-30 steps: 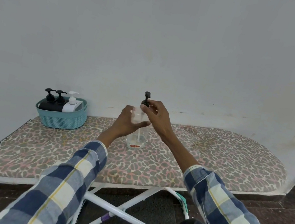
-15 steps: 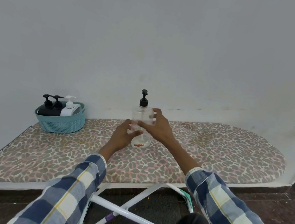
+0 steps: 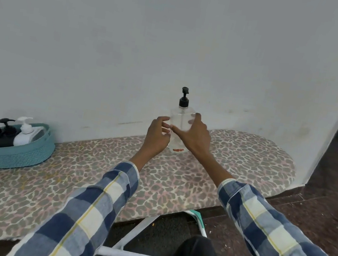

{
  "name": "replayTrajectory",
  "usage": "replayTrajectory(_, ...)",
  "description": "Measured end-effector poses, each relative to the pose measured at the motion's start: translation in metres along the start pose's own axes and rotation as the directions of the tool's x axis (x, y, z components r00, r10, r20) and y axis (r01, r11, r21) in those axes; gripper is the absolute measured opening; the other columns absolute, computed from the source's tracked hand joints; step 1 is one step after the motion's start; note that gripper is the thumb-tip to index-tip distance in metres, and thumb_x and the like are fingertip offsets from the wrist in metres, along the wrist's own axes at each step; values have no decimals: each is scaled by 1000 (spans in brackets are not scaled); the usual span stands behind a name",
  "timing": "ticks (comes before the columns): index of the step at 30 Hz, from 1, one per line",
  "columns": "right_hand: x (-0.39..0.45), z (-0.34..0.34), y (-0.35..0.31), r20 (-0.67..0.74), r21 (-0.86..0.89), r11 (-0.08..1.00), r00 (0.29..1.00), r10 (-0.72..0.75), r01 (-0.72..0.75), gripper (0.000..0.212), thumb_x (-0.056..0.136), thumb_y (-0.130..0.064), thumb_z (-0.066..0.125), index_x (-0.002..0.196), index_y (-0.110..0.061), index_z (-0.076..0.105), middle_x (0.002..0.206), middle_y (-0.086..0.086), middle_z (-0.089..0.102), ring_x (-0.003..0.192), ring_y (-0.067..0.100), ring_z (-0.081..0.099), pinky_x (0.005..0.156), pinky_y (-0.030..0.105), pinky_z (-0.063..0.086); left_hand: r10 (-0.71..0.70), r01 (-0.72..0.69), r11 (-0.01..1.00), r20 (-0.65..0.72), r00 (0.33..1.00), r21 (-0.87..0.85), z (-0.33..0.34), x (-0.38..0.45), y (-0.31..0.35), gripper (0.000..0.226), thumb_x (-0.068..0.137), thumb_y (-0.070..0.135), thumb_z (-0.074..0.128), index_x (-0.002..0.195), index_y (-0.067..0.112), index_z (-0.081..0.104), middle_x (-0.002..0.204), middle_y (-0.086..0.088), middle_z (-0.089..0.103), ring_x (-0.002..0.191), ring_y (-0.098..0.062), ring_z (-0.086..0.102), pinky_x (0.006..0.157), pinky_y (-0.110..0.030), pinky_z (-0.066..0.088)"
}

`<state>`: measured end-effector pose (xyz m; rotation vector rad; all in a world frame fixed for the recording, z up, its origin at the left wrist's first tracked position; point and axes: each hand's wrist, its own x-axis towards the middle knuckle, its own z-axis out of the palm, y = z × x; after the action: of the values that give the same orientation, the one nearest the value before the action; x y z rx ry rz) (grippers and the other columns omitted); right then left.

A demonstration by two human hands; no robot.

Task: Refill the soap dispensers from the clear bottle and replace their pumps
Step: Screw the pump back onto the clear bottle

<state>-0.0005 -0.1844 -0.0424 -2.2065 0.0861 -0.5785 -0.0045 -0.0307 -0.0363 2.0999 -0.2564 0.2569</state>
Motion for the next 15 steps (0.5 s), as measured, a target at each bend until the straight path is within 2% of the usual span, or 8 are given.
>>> replayTrajectory(2,18,-14,17,-14,-4,1000,1000,16,-16,94,79,-73,80,143,-13,45,134,7,68,117,32,69,83,41,53,-11,13,1000,51,999,-28,16,19,10,59,97,-15,48,151,10,52,136,-14,63,123,-25,65,83,-29,61)
replayTrajectory(3,26,-20,25,-19,1,1000,999,30,-30,95,79,-72,81,143,-13,44,135,8,68,116,33,69,86,43,55,-21,25,999,73,997,-43,24,28,15,61,97,-16,45,152,10,53,137,-14,64,124,-24,66,83,-29,62)
replayTrajectory(6,47,-30,45,-36,24,997,996,76,-75,94,78,-70,84,140,-13,42,133,9,68,113,34,70,87,44,56,-55,67,994,128,990,-88,48,48,23,62,99,-15,41,155,10,53,146,-12,62,127,-24,66,101,-47,62)
replayTrajectory(7,54,-32,50,-42,32,996,995,86,-85,93,78,-68,85,139,-13,42,133,9,68,113,34,70,87,44,56,-62,76,992,142,988,-97,56,54,25,63,100,-13,41,157,11,52,150,-10,60,130,-24,65,103,-49,61)
replayTrajectory(10,74,-32,59,-54,48,994,994,99,-96,88,81,-63,85,139,-12,42,133,10,67,115,36,69,88,44,54,-64,84,991,186,980,-103,75,67,30,66,104,-8,40,164,18,42,166,-3,48,144,-24,56,101,-42,60)
replayTrajectory(15,91,-26,67,-58,70,995,995,79,-75,86,84,-60,84,141,-10,43,134,12,65,116,37,67,89,46,54,-85,106,992,236,968,-75,88,86,26,72,105,-5,42,171,21,29,176,0,32,156,-24,43,113,-51,54)
